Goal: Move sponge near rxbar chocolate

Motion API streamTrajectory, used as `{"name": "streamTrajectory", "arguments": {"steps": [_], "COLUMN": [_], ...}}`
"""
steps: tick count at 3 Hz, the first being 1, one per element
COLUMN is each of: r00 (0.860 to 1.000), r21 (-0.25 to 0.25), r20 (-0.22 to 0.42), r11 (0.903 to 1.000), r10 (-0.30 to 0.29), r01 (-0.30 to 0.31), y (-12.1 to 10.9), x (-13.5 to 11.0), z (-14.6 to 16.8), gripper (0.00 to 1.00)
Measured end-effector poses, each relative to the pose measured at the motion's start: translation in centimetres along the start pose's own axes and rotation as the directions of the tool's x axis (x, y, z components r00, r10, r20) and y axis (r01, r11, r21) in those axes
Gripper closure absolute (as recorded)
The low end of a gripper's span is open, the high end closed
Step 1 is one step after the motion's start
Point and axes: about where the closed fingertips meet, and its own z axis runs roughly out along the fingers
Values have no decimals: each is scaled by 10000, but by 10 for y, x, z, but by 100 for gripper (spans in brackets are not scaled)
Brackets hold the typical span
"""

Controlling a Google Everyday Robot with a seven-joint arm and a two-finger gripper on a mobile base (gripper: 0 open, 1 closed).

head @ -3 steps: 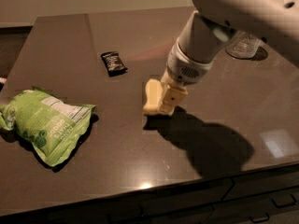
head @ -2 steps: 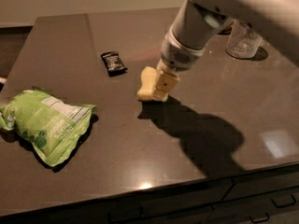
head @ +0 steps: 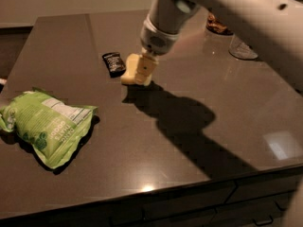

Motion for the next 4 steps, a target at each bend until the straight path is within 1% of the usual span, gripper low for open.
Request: {"name": "streamTrajectory", "arguments": {"steps": [1,2,3,4], "r00": [10000,10000,9999,9994], "r21": [68,79,106,535], "r20": [-28,-51,-111,-244], "r11": [10000,10000,9999,9983], "r10": [-7,-35,-57,253], "r01": [7,36,58,-240], "y": [-18,-34,-42,-62], "x": [-23,-49,-63,-56], "z": [14,31,40,32], "gripper": [82,51,28,0]}}
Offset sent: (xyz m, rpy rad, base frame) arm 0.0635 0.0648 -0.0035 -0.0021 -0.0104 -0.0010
